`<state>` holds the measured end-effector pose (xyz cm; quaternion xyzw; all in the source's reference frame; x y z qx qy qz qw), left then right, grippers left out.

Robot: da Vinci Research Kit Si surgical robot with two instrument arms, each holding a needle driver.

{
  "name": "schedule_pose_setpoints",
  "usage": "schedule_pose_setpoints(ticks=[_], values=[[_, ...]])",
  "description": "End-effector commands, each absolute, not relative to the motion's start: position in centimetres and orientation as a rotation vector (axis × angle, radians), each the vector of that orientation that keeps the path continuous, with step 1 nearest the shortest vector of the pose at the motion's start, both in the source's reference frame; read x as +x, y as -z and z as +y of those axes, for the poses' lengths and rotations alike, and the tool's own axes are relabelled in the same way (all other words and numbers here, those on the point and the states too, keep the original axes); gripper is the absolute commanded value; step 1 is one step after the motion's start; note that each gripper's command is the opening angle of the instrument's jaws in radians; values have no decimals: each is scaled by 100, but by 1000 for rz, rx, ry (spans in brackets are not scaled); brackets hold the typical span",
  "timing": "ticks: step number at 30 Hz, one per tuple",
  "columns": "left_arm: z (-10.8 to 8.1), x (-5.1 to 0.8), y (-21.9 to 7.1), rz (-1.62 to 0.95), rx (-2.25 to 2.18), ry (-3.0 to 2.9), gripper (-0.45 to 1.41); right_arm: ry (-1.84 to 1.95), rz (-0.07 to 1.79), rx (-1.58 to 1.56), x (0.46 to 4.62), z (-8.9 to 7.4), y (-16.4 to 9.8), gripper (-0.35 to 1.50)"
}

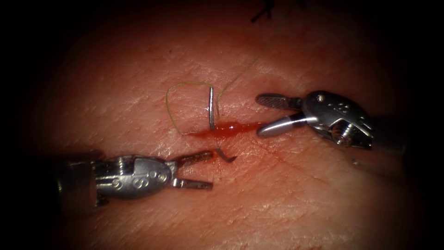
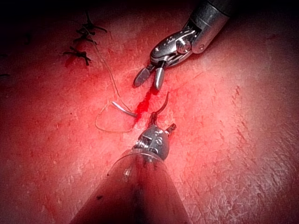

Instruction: Wound Closure

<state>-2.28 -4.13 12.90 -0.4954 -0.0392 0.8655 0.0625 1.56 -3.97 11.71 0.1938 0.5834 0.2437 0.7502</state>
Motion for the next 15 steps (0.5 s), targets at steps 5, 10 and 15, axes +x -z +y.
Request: schedule_pose_setpoints(ticks=[5, 10, 15], values=[[-403, -237, -1292, -87, -1499, -2591, 66, -536, 1295, 417, 163, -401, -1180, 128], [-395, -243, -1296, -73, -1497, -2594, 62, -534, 1301, 410, 164, -409, -1185, 128], [-394, -250, -1309, -54, -1489, -2597, 49, -534, 1310, 404, 165, -414, -1188, 128]])
